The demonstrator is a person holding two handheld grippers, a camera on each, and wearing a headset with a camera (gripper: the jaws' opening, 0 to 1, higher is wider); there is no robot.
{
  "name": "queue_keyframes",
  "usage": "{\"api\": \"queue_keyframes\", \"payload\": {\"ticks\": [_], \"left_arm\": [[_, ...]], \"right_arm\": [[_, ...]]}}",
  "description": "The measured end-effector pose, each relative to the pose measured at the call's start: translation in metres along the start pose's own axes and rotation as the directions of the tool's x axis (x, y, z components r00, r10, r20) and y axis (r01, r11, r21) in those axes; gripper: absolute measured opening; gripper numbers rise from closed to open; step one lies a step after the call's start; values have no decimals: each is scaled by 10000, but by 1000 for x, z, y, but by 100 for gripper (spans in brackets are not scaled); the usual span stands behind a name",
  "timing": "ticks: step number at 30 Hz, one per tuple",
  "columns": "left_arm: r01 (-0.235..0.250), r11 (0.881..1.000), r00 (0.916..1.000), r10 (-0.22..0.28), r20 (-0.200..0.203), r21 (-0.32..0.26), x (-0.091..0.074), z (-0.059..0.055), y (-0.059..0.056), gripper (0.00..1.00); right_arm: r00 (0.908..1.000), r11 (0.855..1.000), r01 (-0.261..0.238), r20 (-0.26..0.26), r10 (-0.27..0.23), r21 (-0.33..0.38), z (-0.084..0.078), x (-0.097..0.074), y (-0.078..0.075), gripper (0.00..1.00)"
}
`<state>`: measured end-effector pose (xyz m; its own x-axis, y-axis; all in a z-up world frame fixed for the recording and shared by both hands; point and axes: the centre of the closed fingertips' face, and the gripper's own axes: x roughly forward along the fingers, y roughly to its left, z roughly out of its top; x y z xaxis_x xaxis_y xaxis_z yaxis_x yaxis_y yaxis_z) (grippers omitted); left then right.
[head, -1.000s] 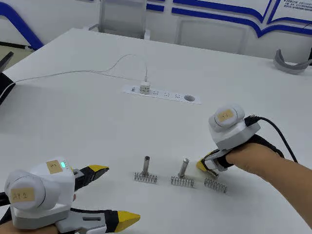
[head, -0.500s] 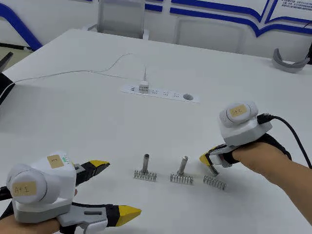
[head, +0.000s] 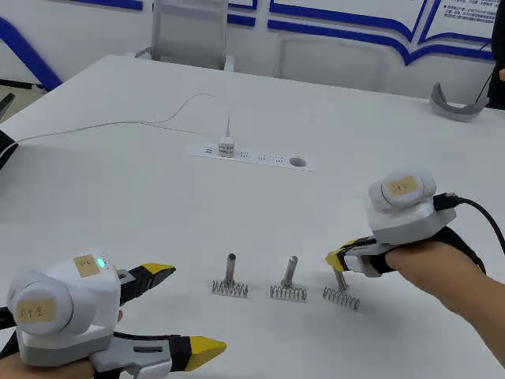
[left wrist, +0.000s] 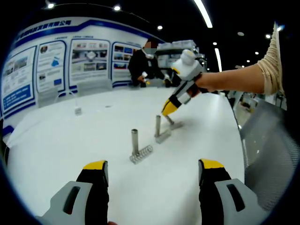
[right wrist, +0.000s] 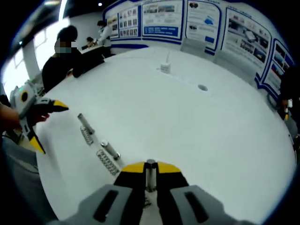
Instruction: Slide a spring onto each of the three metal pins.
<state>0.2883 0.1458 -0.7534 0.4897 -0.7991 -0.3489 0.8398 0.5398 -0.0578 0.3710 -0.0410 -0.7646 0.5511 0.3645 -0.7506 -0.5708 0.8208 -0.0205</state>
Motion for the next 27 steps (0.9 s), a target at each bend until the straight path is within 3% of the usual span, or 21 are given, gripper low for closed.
{"api": "queue_keyframes", "payload": {"ticks": [27], "left_arm": [[97,10000,10000,-97,9,17,-1,0,-5,80]], "right_arm": [[9962,9995,-36,868,8,320,-6,-14,9,9]]}}
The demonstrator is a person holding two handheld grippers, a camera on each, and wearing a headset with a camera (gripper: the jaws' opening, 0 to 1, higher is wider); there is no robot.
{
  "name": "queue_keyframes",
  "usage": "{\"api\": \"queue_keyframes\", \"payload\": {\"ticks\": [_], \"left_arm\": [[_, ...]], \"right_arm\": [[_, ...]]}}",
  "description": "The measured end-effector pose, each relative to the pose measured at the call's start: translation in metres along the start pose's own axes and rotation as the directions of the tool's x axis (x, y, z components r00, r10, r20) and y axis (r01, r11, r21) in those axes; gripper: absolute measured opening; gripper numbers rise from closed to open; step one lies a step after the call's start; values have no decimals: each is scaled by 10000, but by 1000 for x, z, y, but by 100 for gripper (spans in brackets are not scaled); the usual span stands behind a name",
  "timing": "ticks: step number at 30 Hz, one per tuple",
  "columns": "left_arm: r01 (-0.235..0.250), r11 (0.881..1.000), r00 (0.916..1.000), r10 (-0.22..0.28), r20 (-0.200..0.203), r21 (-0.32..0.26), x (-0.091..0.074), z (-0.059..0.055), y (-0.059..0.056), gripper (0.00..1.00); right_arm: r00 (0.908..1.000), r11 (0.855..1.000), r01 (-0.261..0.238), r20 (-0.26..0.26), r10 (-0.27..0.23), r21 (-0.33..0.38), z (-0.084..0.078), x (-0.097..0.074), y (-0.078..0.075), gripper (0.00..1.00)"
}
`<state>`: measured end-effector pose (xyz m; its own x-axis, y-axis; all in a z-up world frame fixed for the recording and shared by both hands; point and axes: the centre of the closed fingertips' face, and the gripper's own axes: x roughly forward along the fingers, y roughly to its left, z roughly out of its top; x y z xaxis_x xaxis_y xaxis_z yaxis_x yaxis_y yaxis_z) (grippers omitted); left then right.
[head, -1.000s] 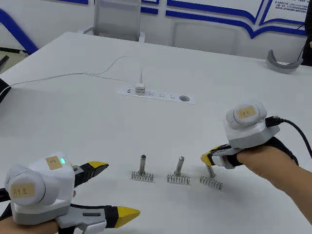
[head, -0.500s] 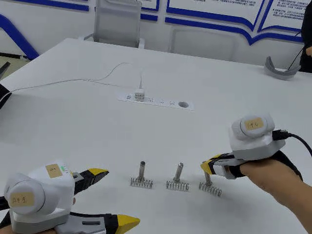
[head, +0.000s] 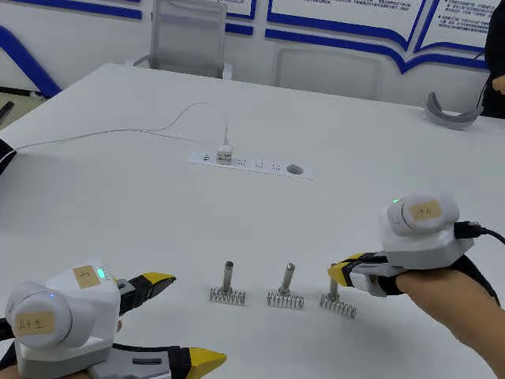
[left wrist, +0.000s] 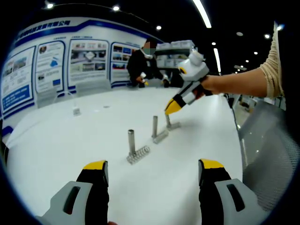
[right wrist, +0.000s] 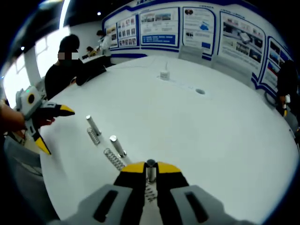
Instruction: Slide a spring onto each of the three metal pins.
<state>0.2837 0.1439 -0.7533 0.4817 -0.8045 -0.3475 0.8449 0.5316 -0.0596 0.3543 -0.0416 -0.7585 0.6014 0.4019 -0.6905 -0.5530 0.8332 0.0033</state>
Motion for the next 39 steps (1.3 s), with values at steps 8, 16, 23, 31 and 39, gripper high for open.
{"api": "queue_keyframes", "payload": {"ticks": [8,16,23,31,39], "left_arm": [[47,10000,10000,-47,18,32,0,1,-2,80],[68,10000,10000,-69,61,58,1,2,-3,80],[58,10000,9999,-59,93,66,1,3,-3,80],[90,9999,9999,-91,120,73,1,4,-3,80],[157,9998,9998,-158,113,109,2,5,-4,80]], "right_arm": [[10000,10000,0,13,0,-93,-5,-7,1,9],[10000,9997,11,-53,-12,-233,-10,-7,2,9],[9999,9995,-65,-133,60,-324,-11,-7,3,9],[9995,9976,-306,-51,304,-620,-19,-12,5,14],[9966,9883,-765,-409,717,-1316,-37,-17,4,16]]}}
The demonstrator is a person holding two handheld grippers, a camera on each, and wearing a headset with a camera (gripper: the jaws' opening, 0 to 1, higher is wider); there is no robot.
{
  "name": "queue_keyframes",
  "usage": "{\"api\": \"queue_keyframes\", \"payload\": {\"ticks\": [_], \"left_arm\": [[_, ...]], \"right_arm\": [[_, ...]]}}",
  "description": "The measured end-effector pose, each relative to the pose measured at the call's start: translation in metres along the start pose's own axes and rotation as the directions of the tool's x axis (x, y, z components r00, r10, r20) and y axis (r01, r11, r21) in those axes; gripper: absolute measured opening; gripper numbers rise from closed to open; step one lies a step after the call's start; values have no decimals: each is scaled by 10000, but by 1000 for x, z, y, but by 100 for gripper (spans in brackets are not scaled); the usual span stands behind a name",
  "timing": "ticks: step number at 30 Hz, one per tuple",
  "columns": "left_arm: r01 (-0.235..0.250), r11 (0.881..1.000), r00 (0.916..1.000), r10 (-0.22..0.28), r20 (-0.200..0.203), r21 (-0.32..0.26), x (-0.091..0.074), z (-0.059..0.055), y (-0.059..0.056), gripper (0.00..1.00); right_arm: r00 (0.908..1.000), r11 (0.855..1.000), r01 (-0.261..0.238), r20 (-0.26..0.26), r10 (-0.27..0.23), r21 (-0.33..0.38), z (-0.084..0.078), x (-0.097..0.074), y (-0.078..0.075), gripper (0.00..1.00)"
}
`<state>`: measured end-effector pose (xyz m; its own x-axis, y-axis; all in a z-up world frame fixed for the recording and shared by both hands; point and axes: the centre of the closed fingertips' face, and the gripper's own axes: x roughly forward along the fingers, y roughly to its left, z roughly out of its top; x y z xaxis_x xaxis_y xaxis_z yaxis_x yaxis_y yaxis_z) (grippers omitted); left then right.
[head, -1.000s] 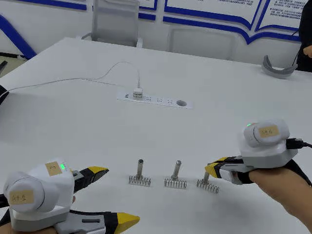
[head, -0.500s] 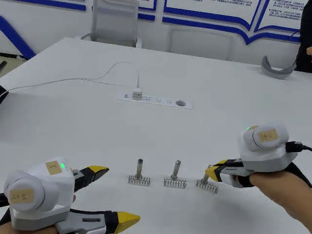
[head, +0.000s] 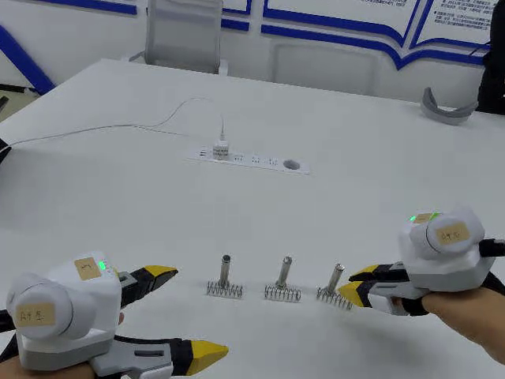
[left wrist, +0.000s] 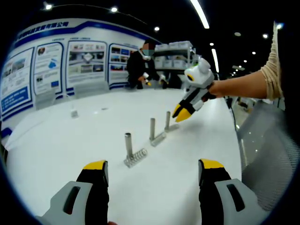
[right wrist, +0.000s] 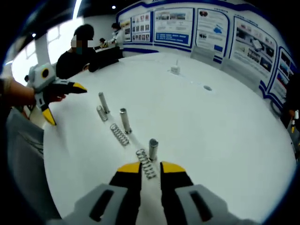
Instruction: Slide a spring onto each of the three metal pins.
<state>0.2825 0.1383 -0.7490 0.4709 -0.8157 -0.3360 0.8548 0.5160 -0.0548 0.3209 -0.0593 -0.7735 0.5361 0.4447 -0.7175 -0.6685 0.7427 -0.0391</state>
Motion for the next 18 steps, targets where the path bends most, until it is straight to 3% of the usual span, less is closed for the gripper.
{"api": "queue_keyframes", "payload": {"ticks": [11,18], "left_arm": [[62,10000,10000,-62,-16,18,2,1,-2,80],[79,10000,10000,-79,-21,0,1,1,-3,80]], "right_arm": [[9950,9917,-811,-662,747,-994,-12,7,7,16],[9869,9832,-1178,-1267,1003,-1393,-19,14,7,16]]}}
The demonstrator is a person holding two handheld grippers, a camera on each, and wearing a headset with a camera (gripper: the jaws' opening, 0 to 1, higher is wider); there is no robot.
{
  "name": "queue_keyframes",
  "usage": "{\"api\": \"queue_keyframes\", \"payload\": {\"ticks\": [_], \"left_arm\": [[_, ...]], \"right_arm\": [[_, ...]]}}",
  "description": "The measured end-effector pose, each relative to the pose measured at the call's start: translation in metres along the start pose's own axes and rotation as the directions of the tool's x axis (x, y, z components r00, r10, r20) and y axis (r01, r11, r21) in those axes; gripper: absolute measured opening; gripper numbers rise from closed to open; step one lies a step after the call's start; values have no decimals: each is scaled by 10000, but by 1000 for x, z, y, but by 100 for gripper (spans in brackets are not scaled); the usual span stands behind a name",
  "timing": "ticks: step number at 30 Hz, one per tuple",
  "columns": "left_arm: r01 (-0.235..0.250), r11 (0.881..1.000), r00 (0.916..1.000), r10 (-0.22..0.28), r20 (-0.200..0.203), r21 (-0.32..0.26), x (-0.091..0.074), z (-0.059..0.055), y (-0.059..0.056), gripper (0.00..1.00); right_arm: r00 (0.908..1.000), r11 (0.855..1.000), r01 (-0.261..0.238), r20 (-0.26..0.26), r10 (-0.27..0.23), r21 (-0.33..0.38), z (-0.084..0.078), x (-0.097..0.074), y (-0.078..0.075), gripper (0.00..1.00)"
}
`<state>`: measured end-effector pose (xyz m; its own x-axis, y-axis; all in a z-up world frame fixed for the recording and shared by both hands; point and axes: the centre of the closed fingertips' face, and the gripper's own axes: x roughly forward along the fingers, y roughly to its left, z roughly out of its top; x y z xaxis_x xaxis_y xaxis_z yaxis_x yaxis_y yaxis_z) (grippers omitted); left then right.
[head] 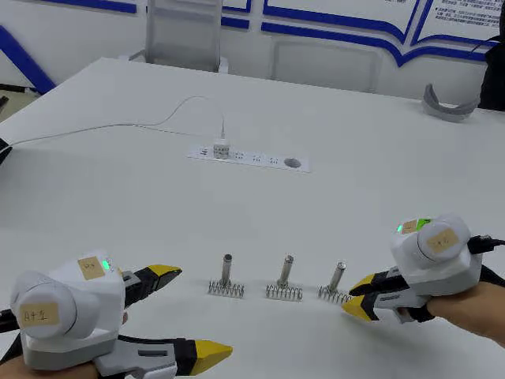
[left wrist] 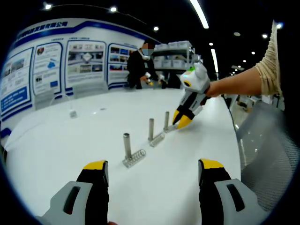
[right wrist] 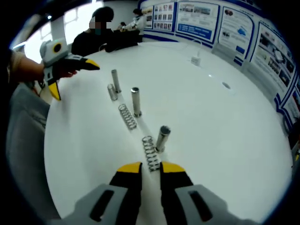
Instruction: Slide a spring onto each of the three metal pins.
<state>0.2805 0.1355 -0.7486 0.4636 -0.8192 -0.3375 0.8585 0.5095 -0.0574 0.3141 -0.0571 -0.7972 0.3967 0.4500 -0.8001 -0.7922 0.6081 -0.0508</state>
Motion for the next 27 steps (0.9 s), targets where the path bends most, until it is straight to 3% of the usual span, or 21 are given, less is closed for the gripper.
{"api": "queue_keyframes", "payload": {"ticks": [14,22,27], "left_arm": [[45,10000,10000,-45,-32,-37,-1,-1,-2,79],[139,9999,9999,-139,-61,-28,1,-1,-5,78],[277,9996,9996,-277,-89,-30,3,-3,-11,78]], "right_arm": [[9912,9948,-679,-1187,586,-757,-5,8,0,12],[9894,9951,-745,-1298,657,-644,-6,7,1,12],[9876,9933,-893,-1359,787,-733,-8,4,13,11]]}}
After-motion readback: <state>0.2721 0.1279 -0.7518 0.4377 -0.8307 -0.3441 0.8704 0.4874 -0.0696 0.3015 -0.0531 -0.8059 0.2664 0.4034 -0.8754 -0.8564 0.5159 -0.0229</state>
